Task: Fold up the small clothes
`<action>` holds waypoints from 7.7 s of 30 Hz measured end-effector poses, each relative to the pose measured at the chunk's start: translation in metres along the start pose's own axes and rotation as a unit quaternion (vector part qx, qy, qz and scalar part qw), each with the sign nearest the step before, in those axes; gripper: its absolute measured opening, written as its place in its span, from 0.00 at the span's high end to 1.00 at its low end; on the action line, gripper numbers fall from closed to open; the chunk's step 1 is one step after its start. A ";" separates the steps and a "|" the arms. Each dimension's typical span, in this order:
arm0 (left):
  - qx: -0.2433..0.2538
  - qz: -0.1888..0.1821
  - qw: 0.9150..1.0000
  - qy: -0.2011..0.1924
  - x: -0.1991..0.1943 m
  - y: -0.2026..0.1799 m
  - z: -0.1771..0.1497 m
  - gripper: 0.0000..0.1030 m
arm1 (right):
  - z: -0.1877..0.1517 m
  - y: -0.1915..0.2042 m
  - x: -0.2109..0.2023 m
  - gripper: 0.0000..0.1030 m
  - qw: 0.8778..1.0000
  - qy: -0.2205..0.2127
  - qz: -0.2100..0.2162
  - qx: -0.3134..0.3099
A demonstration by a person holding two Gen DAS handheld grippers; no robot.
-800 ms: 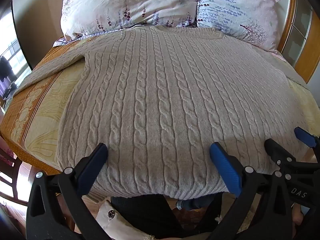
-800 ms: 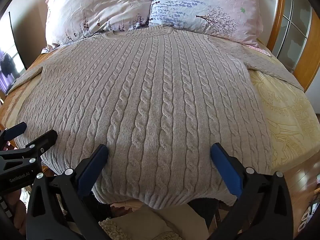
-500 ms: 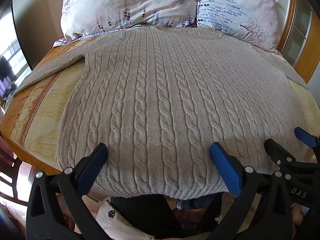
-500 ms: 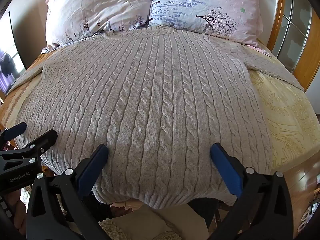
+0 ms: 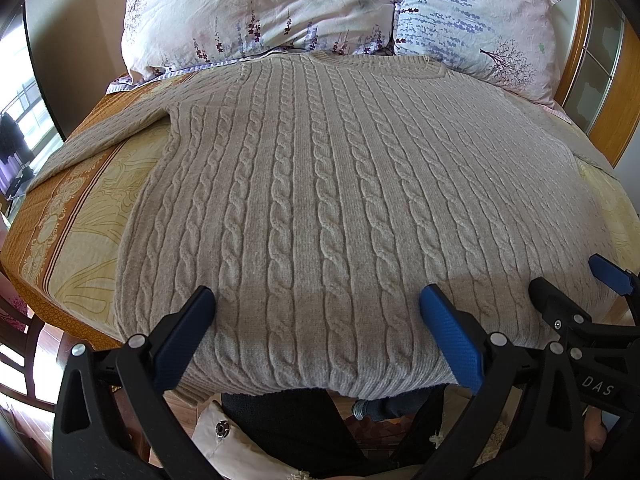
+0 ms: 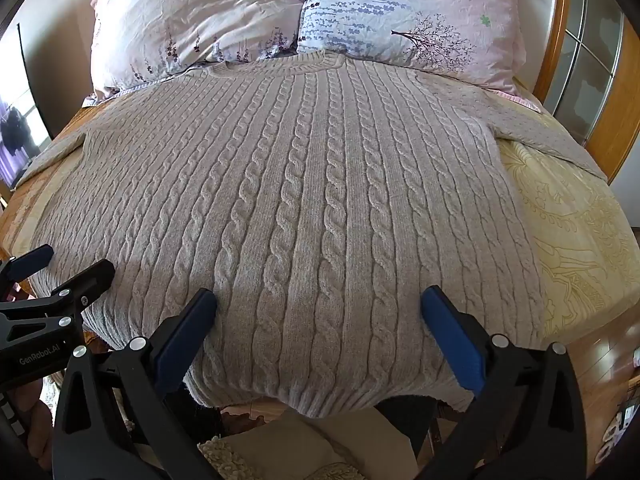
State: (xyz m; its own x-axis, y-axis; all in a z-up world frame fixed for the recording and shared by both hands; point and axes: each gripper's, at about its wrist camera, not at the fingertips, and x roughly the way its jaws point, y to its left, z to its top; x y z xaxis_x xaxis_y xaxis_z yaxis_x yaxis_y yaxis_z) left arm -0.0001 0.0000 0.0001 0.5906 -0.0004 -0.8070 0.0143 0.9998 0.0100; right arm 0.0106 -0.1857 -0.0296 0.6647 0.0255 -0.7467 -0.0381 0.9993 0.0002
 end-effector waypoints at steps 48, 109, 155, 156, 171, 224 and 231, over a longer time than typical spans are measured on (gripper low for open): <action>0.000 0.000 1.000 -0.001 0.000 0.000 0.000 0.02 | 0.000 0.000 0.000 0.01 1.000 0.000 0.000 0.000; 0.057 -0.112 0.991 -0.055 0.047 0.019 0.133 0.02 | 0.104 -0.336 0.084 0.55 0.867 -0.012 0.034 0.497; -0.019 -0.198 0.978 -0.071 0.064 0.037 0.166 0.02 | 0.139 -0.097 0.102 0.90 0.940 -0.004 0.259 0.221; -0.013 -0.197 0.978 -0.072 0.062 0.035 0.166 0.02 | 0.138 -0.098 0.106 0.89 0.938 0.002 0.260 0.227; -0.091 -0.282 0.954 -0.033 0.074 0.054 0.178 0.02 | 0.152 -0.175 0.084 0.83 0.919 -0.059 0.128 0.368; -0.153 -0.208 0.965 0.043 0.150 0.097 0.207 0.89 | 0.094 -0.163 0.088 0.92 0.918 -0.071 0.098 0.378; -0.147 -0.200 0.969 0.017 0.118 0.112 0.193 0.49 | 0.092 -0.150 0.069 0.56 0.932 -0.081 0.032 0.351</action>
State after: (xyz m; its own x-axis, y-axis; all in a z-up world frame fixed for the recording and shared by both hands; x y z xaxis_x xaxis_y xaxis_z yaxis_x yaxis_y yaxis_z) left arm 0.2267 0.1089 0.0195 0.5585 -0.3938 -0.7301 0.0041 0.8814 -0.4724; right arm 0.1306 -0.3311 -0.0197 0.7842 0.0335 -0.6196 0.3780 0.7661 0.5198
